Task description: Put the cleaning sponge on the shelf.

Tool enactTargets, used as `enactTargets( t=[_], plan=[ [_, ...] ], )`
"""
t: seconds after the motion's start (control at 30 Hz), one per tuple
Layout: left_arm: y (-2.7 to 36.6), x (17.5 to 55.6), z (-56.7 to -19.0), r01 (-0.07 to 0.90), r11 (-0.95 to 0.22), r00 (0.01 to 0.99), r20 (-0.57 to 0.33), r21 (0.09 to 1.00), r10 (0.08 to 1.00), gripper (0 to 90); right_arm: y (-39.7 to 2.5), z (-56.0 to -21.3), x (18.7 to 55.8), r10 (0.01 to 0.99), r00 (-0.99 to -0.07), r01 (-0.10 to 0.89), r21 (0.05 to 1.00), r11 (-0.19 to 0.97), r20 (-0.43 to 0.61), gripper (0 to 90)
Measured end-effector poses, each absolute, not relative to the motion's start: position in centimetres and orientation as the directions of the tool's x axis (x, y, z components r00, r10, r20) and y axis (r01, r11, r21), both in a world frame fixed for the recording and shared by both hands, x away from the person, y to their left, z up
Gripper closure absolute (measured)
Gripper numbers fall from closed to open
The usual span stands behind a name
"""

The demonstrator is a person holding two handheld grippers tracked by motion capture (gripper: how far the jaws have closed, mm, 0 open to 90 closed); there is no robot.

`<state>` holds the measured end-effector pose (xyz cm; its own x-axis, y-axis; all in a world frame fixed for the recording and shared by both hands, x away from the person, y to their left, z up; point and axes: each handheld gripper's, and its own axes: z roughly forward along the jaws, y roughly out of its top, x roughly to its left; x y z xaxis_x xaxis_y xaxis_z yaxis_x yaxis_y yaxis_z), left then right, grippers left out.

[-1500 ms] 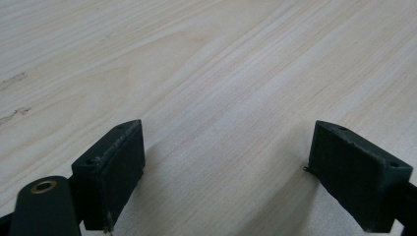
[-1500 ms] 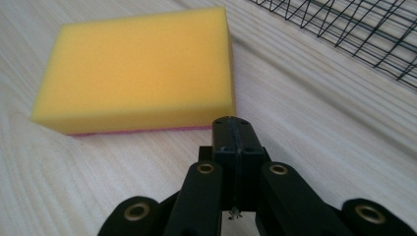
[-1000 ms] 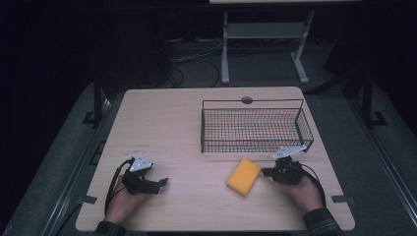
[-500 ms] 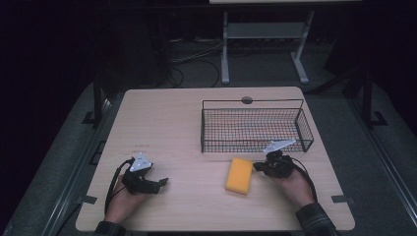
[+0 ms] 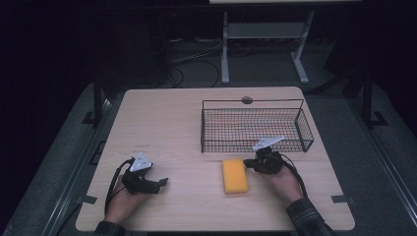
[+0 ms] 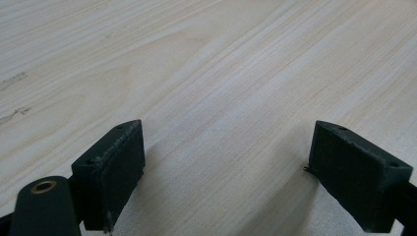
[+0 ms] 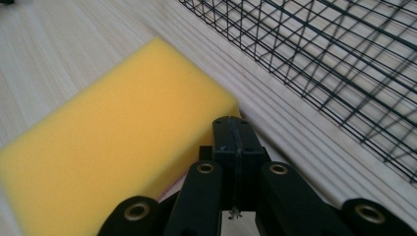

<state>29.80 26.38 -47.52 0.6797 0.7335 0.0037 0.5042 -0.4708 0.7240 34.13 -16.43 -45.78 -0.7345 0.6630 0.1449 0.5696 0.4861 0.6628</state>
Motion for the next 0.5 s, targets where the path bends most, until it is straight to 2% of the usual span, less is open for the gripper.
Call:
enactTargets(
  t=[0.5],
  plan=[
    [26.4, 29.8, -47.5, 0.504, -0.471, 0.679, 0.004, 0.724, 0.734, 12.9, -13.5, -45.5, 34.9, 0.627, -0.765, 0.541, 0.675, 0.502, 0.146, 89.9]
  ],
)
